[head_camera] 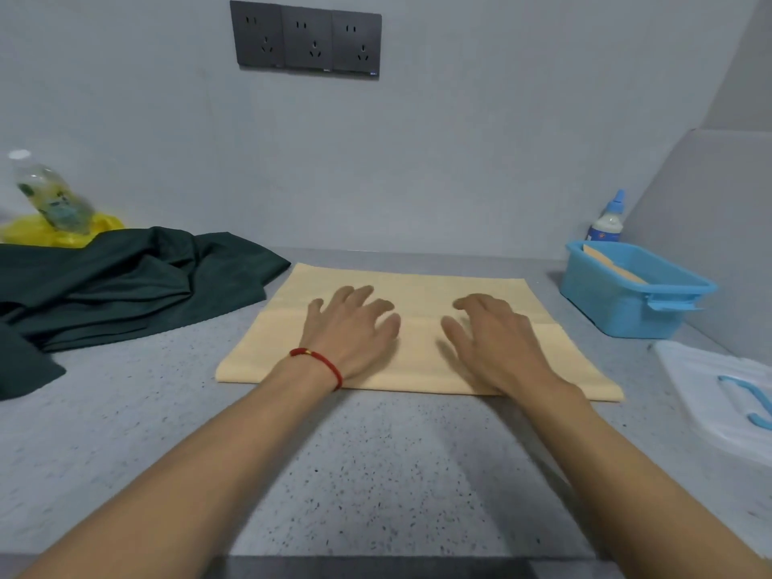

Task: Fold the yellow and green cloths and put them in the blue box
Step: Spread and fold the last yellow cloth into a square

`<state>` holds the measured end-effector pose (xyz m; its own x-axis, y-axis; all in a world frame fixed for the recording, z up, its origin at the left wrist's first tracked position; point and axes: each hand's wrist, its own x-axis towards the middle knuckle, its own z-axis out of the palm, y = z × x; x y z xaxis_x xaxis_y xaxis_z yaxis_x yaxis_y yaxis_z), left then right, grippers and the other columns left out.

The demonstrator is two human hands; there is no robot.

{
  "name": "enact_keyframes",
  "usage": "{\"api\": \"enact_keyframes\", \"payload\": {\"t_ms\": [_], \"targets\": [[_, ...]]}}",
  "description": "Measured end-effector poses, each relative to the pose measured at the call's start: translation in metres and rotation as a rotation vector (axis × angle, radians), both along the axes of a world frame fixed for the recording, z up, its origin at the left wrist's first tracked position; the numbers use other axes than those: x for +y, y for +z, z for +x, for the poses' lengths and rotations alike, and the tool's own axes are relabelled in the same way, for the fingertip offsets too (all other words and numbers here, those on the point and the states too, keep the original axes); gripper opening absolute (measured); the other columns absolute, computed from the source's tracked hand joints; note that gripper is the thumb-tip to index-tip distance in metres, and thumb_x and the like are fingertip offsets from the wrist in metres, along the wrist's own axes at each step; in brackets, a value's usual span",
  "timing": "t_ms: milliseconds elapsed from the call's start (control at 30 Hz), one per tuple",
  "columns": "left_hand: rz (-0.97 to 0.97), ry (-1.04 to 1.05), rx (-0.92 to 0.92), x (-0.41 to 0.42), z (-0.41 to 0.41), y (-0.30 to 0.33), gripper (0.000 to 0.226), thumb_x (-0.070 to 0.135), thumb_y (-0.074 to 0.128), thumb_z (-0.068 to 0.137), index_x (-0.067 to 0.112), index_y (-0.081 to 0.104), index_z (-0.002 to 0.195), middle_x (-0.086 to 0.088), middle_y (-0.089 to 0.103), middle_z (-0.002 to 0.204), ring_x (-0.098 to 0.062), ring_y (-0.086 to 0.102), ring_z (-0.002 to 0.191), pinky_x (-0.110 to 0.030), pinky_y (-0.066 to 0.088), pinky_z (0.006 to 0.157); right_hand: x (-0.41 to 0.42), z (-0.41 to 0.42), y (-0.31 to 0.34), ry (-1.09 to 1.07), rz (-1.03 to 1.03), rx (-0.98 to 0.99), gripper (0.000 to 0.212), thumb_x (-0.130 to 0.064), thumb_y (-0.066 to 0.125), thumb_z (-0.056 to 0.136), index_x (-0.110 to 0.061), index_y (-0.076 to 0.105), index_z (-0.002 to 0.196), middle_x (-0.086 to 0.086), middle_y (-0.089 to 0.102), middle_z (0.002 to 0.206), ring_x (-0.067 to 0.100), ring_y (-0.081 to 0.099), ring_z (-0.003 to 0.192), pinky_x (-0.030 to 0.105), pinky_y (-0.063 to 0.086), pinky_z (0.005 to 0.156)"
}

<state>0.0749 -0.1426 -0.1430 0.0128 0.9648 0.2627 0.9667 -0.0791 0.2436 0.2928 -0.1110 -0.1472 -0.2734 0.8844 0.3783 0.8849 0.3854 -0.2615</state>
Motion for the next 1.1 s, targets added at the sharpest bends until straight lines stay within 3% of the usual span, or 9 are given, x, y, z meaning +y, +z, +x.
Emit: {"api": "enact_keyframes", "payload": {"t_ms": [100,200,367,600,1100], "targets": [[-0.197,-0.045,0.119,0.009,0.021,-0.014,0.055,0.056,0.017,0.103,0.046,0.02,0.157,0.007,0.004,0.17,-0.022,0.0,0.156,-0.062,0.0,0.121,0.008,-0.029,-0.01,0.115,-0.245,-0.126,0.061,-0.05,0.021,0.107,-0.021,0.022,0.161,0.001,0.017,0.169,0.018,0.012,0.156,0.046,0.012,0.125],[-0.331,-0.041,0.126,0.009,0.02,-0.035,0.057,0.061,0.006,0.102,0.051,-0.004,0.157,0.013,-0.012,0.168,-0.021,-0.014,0.156,-0.059,-0.01,0.121,0.01,-0.032,-0.036,0.139,-0.367,-0.264,0.062,-0.052,0.008,0.107,-0.028,0.0,0.163,-0.007,-0.007,0.171,0.013,-0.011,0.156,0.046,-0.007,0.126],[-0.361,-0.004,0.101,0.012,0.001,-0.039,0.059,0.069,0.006,0.097,0.056,-0.005,0.154,0.018,-0.013,0.167,-0.02,-0.015,0.155,-0.054,-0.012,0.122,0.02,-0.009,-0.042,0.092,-0.401,-0.262,0.069,-0.065,0.005,0.102,-0.035,-0.003,0.162,-0.011,-0.013,0.169,0.012,-0.014,0.156,0.042,-0.009,0.126],[-0.332,0.216,0.07,0.015,-0.088,-0.039,0.058,0.061,0.007,0.101,0.052,-0.001,0.157,0.011,-0.008,0.169,-0.02,-0.007,0.156,-0.054,-0.006,0.124,0.042,0.102,-0.035,-0.236,-0.445,-0.254,0.07,-0.062,0.009,0.103,-0.028,-0.001,0.163,-0.002,-0.008,0.171,0.016,-0.007,0.157,0.043,-0.001,0.127],[-0.36,0.253,0.066,-0.044,-0.086,-0.042,0.059,0.064,0.007,0.098,0.053,-0.004,0.156,0.01,-0.013,0.169,-0.021,-0.015,0.155,-0.057,-0.012,0.121,-0.011,0.119,-0.038,-0.204,-0.452,-0.272,0.071,-0.061,0.008,0.103,-0.027,0.001,0.164,-0.002,-0.005,0.171,0.016,-0.005,0.157,0.047,-0.001,0.126]]}}
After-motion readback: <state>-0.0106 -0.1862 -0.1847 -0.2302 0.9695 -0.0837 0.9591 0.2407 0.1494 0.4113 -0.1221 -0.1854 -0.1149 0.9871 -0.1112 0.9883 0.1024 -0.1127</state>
